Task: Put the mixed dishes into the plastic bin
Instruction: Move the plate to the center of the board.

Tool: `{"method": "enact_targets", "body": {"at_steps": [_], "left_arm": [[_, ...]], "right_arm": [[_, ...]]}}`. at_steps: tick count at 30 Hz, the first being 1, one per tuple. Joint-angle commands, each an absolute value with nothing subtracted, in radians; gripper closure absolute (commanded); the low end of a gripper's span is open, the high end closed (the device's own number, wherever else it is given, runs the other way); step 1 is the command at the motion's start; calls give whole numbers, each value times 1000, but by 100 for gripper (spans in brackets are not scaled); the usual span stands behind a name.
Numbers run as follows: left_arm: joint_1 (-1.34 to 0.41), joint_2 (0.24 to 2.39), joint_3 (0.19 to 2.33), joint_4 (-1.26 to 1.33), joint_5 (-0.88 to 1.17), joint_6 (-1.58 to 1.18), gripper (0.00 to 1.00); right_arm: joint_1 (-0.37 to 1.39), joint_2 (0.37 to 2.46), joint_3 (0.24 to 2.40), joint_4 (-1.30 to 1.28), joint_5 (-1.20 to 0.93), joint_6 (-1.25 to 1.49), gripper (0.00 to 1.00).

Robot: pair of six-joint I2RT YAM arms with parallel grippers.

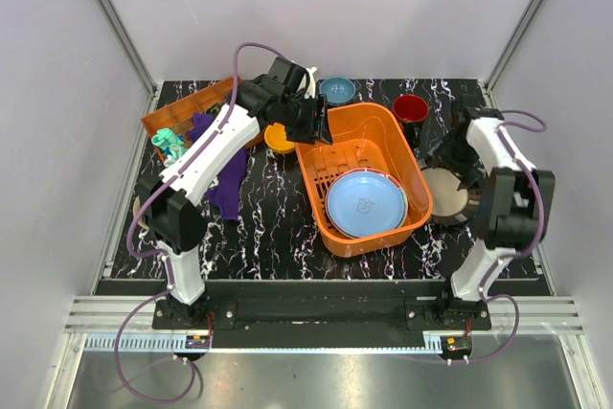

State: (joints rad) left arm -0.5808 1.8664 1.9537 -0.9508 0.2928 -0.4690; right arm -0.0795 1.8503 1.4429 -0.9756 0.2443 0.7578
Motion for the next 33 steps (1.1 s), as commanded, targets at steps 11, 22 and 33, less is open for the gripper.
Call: {"method": "enact_targets", "body": {"at_steps": [11,22,33], "left_arm": [[-583,1833,2008,-922,360,-499,45],[-583,1836,2008,-920,376,-500,45],[-583,1853,2025,-928,374,-511,45]], "right_arm": [[-159,1480,1079,-991,239,957,0],[-178,1436,944,-939,192,1034,0],[-195,1344,879,-959,190,1045,0]]}}
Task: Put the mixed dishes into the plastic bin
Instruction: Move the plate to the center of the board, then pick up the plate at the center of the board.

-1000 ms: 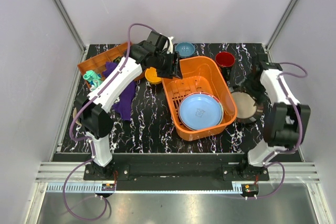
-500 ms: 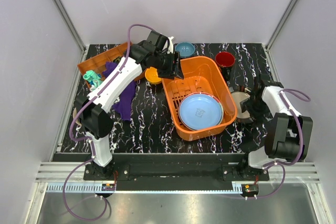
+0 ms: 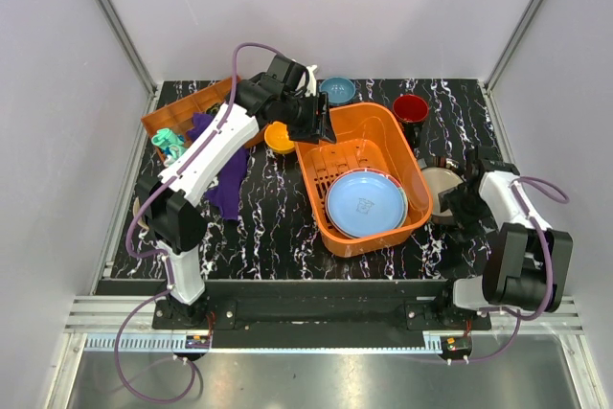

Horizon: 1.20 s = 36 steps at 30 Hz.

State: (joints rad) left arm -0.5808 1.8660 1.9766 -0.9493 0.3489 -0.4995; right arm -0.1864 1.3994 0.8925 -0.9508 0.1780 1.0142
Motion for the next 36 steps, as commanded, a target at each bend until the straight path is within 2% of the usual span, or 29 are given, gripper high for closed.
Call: {"method": "enact_targets", "body": {"at_steps": [1,20,36], "left_arm": [[-583,1855,2025,-928,374,-515,45],[-587,1839,2002,-948,356,-515,45],[-607,1778,1913,-867,319,-577,45]], "right_arm": [[-198,1344,868,-957,190,1045,0],[-206,1463,807,-758,149,1069,0],[-206,1304,864,-894,149,1002,0]]}}
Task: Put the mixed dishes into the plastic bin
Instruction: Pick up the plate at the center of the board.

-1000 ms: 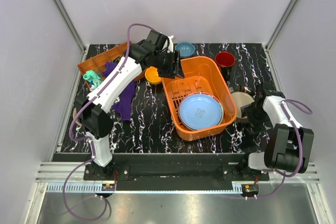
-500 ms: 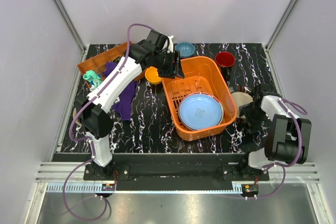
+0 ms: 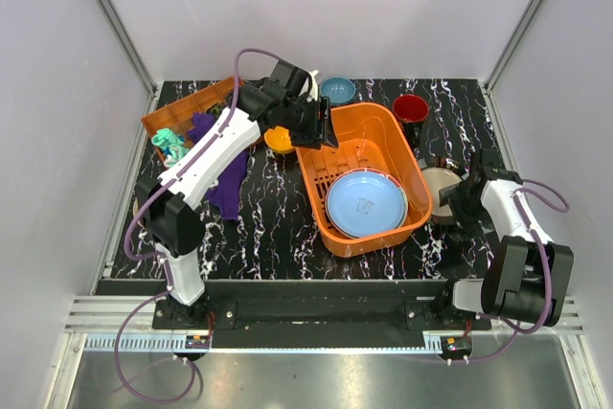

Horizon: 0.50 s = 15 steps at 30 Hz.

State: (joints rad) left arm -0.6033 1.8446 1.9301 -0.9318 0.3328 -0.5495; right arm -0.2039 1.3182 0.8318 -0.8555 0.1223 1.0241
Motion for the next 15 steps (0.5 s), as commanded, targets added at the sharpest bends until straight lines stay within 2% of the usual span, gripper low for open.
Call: {"method": "enact_targets", "body": {"at_steps": [1,15], "left_arm": [[-607,1773,1904,-865,319,-575,45],[-607,1741,1839,-865,324,-566,45]], "right_arm": [[-207,1310,861,-893,147,1002,0],[-209,1364,770,-707,147,1031,0]]}}
